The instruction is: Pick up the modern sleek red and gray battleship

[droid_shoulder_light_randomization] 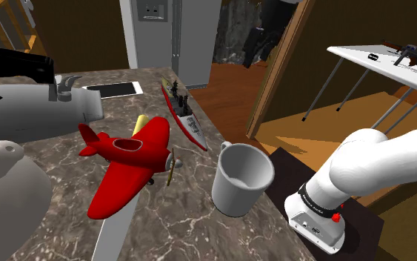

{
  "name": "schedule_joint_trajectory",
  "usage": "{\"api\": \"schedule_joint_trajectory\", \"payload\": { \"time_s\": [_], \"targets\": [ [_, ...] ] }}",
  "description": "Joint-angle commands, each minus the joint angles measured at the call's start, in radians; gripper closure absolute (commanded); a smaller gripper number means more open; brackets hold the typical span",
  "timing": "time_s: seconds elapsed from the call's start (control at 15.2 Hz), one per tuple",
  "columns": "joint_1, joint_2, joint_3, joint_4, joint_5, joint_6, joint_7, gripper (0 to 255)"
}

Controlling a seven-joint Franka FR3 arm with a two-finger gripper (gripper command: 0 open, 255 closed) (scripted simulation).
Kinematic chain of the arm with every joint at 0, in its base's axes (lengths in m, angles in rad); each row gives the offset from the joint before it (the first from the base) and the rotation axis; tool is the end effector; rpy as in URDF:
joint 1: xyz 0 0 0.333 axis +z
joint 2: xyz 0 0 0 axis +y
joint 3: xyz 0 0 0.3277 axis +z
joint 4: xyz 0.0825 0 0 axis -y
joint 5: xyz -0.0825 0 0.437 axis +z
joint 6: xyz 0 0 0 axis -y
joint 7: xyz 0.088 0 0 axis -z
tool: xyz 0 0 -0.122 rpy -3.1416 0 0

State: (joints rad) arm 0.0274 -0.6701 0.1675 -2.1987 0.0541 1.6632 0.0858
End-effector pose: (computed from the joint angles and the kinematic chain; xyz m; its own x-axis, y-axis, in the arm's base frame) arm 0.3890 0.0998 0.6281 0.9881 0.0802 0.1309 0.0758 -0.9964 0.0386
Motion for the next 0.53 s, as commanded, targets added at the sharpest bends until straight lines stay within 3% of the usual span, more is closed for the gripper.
{"api": "schedule_joint_trajectory", "payload": {
  "time_s": [0.0, 0.46],
  "targets": [
    [0.007, 0.036, 0.045, 0.021, 0.019, 0.003, 0.058, 0],
    [0.019, 0.216, 0.196, 0.155, 0.054, 0.006, 0.258, 0]
  ]
}}
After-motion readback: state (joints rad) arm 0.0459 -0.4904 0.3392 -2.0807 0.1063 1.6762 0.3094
